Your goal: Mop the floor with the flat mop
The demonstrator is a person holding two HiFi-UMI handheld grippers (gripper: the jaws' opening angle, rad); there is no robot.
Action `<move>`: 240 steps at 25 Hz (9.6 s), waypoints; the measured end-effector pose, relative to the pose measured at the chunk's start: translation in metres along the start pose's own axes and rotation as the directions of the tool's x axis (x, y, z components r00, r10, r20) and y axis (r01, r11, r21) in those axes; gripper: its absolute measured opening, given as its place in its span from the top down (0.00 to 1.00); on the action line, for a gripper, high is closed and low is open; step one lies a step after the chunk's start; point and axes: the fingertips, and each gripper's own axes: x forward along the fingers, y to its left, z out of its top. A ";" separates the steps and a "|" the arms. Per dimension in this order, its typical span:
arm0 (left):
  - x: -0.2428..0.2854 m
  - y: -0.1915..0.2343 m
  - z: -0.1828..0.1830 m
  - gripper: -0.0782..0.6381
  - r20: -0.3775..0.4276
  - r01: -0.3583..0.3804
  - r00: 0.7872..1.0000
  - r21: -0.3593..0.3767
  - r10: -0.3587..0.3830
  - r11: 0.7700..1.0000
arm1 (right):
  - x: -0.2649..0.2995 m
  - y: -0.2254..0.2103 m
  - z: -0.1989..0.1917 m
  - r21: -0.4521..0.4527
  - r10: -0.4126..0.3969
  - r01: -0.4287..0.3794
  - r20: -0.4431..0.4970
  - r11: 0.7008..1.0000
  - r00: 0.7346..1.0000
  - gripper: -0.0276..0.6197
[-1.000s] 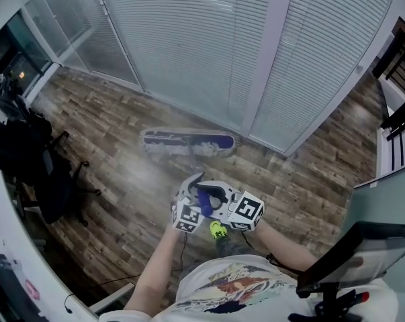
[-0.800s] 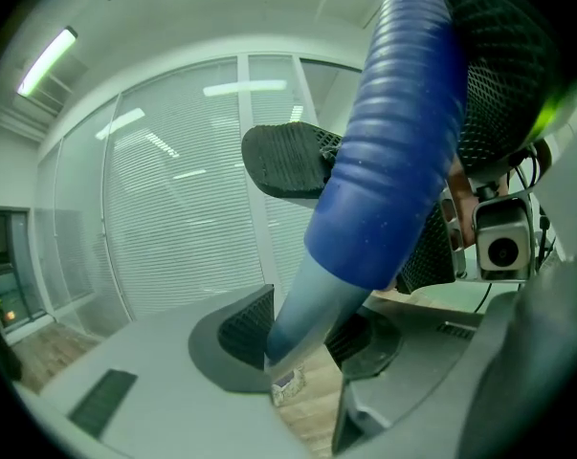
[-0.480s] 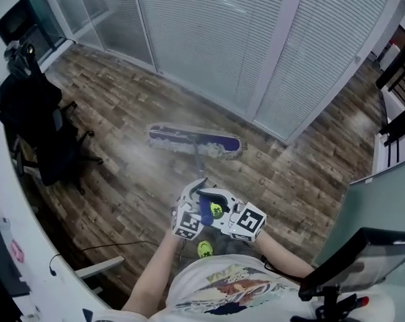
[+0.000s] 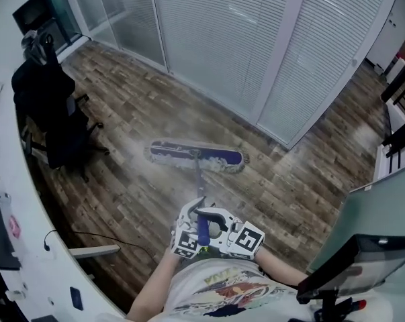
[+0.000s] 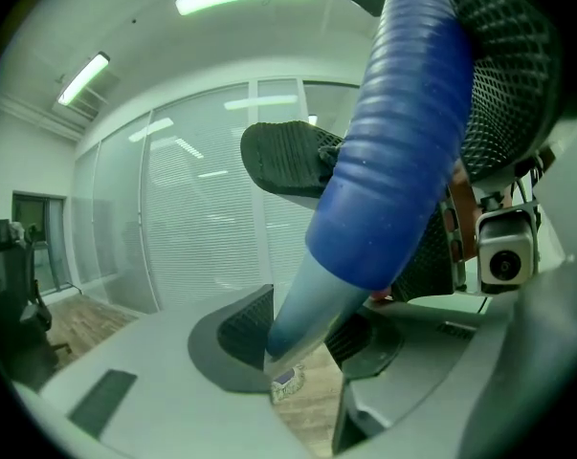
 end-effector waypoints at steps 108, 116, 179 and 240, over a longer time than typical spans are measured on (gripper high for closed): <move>0.188 0.293 0.008 0.73 -0.049 -0.055 0.997 0.002 0.056 0.998 | 0.153 -0.299 0.049 0.030 0.023 -0.023 -0.015 0.999 1.000 0.56; 0.152 0.196 0.006 0.73 -0.071 -0.084 0.994 -0.001 0.084 0.996 | 0.083 -0.221 0.036 0.049 0.056 -0.055 -0.010 0.997 0.998 0.56; 0.276 0.504 -0.004 0.73 -0.102 -0.232 0.966 0.043 0.236 0.972 | 0.281 -0.467 0.075 -0.004 0.353 -0.353 -0.026 0.935 0.935 0.53; 0.174 0.141 0.015 0.73 -0.110 -0.262 0.953 0.177 0.283 0.949 | 0.007 -0.216 0.020 0.087 0.361 -0.354 -0.074 0.931 0.930 0.51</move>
